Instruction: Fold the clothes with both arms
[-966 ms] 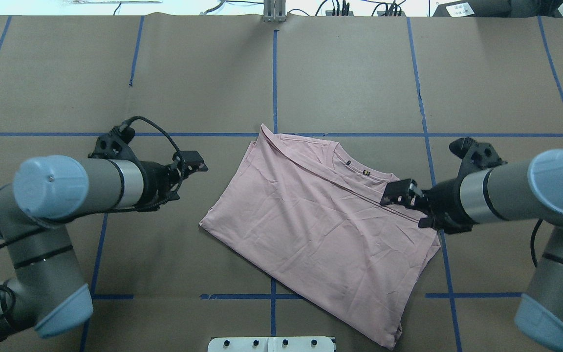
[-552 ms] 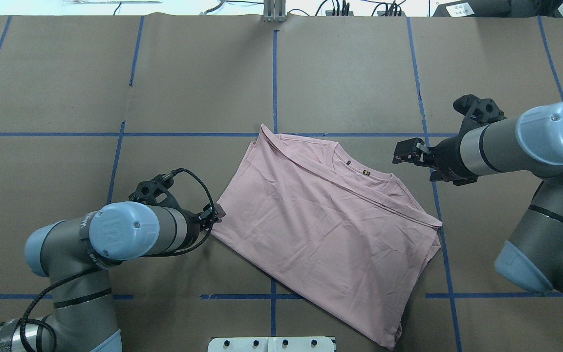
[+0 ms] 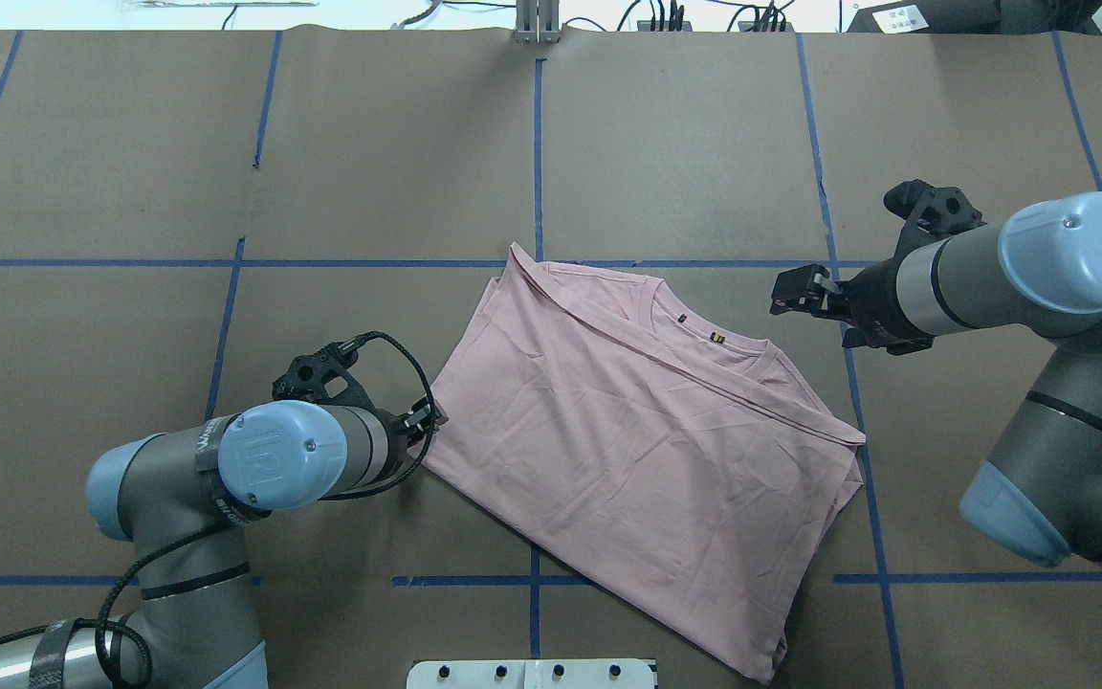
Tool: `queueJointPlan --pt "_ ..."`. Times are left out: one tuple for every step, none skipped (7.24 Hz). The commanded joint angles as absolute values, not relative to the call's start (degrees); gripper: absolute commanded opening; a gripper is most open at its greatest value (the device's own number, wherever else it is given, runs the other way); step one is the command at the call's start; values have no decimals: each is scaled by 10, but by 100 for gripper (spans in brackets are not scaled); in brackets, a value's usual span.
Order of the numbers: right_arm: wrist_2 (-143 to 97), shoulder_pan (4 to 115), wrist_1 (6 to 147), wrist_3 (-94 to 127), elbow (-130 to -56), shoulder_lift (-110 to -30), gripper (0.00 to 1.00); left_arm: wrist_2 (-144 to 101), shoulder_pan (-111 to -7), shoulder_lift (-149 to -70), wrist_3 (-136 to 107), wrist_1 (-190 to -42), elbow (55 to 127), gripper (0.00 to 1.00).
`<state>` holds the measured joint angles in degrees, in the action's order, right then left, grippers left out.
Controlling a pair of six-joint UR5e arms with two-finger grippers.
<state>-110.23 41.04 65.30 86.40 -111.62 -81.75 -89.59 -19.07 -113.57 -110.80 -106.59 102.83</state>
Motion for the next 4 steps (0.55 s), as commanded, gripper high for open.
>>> queueJointPlan --pt "-1102 410 653 863 -1109 -817 100 -889 -191 -1144 -1108 -1064 1015 60" --pt "-1102 410 652 863 -1103 -817 100 -890 -190 -1144 -1110 -1065 1013 51" --pt "-1099 410 652 863 -1102 -816 100 -890 -190 -1144 -1112 -1065 1013 37" --pt "-1099 410 653 863 -1101 -815 100 -889 -191 -1144 -1114 -1064 1014 1"
